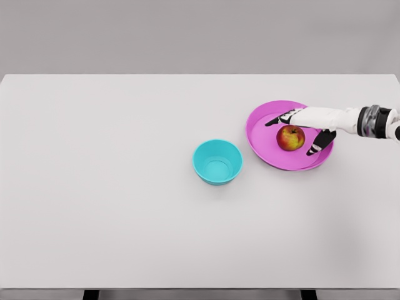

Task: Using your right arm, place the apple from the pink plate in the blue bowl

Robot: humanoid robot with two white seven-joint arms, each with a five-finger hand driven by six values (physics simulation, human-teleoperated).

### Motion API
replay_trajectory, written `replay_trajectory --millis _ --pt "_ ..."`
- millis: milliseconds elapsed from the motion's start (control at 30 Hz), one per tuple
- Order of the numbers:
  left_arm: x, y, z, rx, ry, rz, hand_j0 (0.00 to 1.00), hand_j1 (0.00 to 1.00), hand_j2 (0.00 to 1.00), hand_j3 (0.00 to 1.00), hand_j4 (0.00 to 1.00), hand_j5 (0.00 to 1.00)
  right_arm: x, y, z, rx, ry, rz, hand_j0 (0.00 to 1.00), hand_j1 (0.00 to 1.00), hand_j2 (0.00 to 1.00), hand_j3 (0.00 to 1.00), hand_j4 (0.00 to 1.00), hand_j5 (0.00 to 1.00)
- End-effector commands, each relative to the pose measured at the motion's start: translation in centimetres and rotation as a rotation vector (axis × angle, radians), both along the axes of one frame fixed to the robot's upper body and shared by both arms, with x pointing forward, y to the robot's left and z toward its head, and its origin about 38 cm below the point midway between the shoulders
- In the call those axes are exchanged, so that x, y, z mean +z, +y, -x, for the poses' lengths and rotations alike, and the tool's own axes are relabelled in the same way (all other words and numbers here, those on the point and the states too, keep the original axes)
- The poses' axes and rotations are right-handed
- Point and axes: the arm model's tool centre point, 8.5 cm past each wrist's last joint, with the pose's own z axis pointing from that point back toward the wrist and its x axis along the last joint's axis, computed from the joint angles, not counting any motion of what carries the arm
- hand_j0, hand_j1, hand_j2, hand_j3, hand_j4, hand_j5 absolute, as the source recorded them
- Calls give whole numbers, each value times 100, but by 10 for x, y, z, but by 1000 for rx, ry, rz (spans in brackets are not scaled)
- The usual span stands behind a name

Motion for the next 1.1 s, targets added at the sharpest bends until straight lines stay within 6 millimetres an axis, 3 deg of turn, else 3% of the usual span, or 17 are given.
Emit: replay_trajectory --millis 0,167,200,267,367,533,833,1067 --pt "0 0 0 0 0 0 100 100 100 100 100 100 -3 0 0 -6 8 -4 100 100 100 100 100 100" --pt "0 0 0 0 0 0 100 100 100 100 100 100 -3 4 -1 5 12 4 99 99 99 99 99 99" --pt "0 0 0 0 0 0 100 100 100 100 100 100 -2 4 -1 5 10 4 92 92 92 92 92 92" --pt "0 0 0 0 0 0 100 100 100 100 100 100 -3 3 -2 4 11 6 88 88 88 88 88 88" --pt "0 0 0 0 0 0 100 100 100 100 100 100 -5 3 -1 6 15 16 64 64 64 64 64 64" --pt "0 0 0 0 0 0 100 100 100 100 100 100 -5 4 -1 9 13 15 44 44 44 44 44 44" --pt "0 0 0 0 0 0 100 100 100 100 100 100 9 3 -3 14 -19 16 43 43 43 43 43 43" --pt "0 0 0 0 0 0 100 100 100 100 100 100 46 19 -3 75 -112 -7 43 43 43 43 43 43"
